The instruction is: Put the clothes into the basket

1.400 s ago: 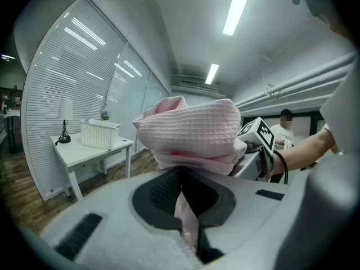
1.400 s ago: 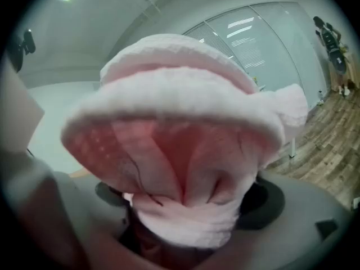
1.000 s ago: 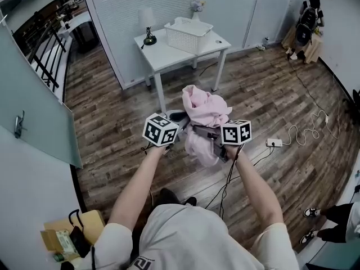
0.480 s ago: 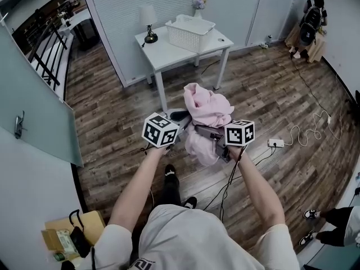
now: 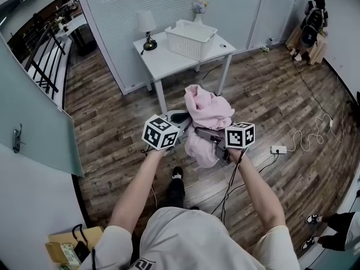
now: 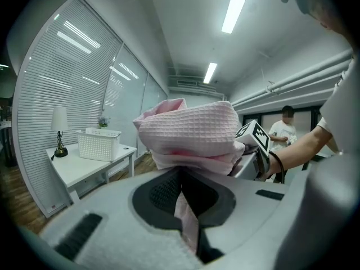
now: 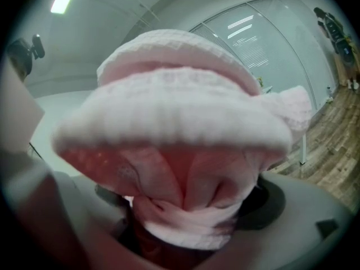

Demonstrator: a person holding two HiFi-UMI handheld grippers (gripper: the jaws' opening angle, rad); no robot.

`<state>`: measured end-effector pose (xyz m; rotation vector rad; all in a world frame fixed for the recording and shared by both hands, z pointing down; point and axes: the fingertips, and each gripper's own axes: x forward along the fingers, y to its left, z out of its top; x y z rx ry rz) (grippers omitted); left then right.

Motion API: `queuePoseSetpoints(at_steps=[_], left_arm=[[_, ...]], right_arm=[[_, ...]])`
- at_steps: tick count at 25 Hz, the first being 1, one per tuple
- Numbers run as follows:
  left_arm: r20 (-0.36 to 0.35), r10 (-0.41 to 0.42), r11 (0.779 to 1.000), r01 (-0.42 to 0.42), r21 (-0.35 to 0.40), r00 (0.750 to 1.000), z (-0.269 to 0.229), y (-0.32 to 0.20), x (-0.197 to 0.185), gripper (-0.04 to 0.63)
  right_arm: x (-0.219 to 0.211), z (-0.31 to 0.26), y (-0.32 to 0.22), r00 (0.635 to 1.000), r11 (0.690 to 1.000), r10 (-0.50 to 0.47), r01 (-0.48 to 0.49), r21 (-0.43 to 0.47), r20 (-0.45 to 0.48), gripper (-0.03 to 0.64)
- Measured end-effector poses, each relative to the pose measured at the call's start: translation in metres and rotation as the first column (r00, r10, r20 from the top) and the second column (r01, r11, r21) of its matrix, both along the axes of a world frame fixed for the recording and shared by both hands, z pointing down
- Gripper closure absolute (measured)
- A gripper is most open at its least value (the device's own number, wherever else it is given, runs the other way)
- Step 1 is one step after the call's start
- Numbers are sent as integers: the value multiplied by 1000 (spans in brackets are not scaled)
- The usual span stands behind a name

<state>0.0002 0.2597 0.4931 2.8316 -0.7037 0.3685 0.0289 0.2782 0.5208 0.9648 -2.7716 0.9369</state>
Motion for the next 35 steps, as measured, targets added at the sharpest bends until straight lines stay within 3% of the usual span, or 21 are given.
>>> queuePoseSetpoints(at_steps=[7,15,18,35], left_arm=[[54,60,998,-59,-25,997,13,-78,1,581],[-6,90,995,-90,-51,996,13,-172,-10,581],[2,109,994,-108,-34,994,9,-201,-14,581],[-10,142,990,-142,0,990,-15,-307,-21,581]], right_arm=[[-1,13,-78,1000,1000,5,-5,-23,-10,84],[-11,11,-172,1000,1000,4,-5,-20,-22,84],[-15,8,-201,1000,1000,4,-4,-15,0,84],[-23,-16,-309,1000,1000,-10,11,18,-16,84]])
